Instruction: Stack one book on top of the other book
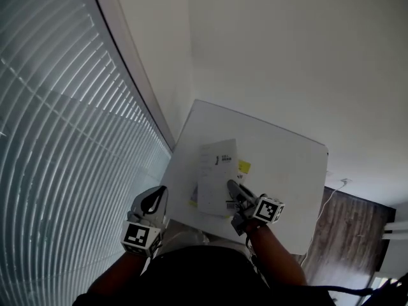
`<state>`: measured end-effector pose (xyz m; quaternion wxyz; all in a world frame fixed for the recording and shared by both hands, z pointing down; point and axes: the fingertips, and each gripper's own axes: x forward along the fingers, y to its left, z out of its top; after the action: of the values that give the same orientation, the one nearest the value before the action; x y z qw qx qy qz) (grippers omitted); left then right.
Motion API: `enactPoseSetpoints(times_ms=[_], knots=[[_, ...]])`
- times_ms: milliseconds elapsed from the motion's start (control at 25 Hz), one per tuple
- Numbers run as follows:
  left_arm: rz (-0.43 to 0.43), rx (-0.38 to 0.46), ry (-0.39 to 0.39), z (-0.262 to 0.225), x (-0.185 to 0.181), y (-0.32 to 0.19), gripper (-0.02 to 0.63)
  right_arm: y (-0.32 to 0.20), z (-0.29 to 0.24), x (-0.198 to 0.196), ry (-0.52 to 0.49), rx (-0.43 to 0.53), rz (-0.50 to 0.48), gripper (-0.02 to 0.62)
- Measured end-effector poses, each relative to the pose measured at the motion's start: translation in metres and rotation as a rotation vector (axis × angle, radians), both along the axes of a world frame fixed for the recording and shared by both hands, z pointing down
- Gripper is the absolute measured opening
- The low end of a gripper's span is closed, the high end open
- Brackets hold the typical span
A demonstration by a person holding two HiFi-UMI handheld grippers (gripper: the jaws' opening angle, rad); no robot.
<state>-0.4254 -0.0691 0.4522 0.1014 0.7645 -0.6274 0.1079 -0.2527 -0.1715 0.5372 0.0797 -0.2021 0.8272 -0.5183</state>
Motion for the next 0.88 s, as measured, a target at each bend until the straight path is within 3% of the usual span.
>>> enactPoseSetpoints(times_ms=[160, 560, 880], knots=[[-0.012, 0.009, 0.005, -0.015, -0.006, 0.002, 0.003, 0.003, -0.002, -0.023, -0.017, -0.016, -0.031, 0.054], [-0.060, -0.019, -0.015, -0.004, 0.005, -0.003, 0.003, -0.004, 0.022, -0.030, -0.043, -0.054, -0.102, 0.054], [-0.058, -0.031, -0.017, 0.008, -0.006, -0.004, 0.003, -0.009, 0.049, -0.039, -0.058, -0.109, -0.079, 0.054]])
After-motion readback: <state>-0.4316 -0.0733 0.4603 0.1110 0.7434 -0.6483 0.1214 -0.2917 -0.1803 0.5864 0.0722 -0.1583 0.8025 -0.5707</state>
